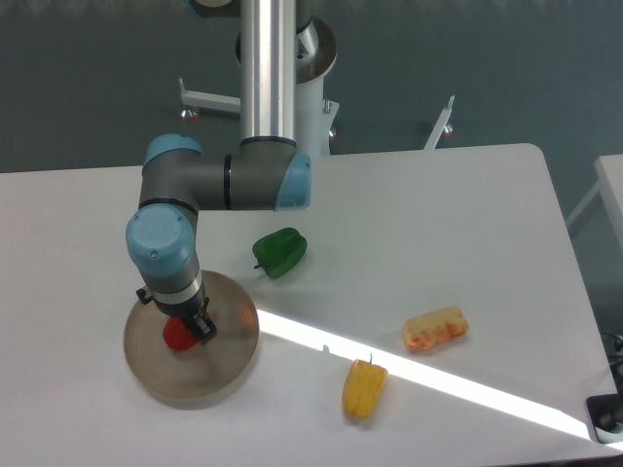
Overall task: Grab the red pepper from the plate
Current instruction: 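Lift the red pepper off the plate and carry it away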
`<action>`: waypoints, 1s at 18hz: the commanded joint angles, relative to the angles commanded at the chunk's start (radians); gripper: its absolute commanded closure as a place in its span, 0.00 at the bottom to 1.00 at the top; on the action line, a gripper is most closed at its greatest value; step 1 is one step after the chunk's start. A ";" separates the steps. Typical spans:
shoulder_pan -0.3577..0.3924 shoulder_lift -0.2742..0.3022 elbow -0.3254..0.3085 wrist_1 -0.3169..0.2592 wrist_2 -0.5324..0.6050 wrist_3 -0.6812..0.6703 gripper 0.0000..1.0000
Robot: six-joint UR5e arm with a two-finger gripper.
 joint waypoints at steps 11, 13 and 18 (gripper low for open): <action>0.254 0.109 0.044 -0.097 0.002 0.300 0.42; 0.313 0.112 0.048 -0.094 0.002 0.351 0.42; 0.439 0.112 0.083 -0.098 0.000 0.529 0.42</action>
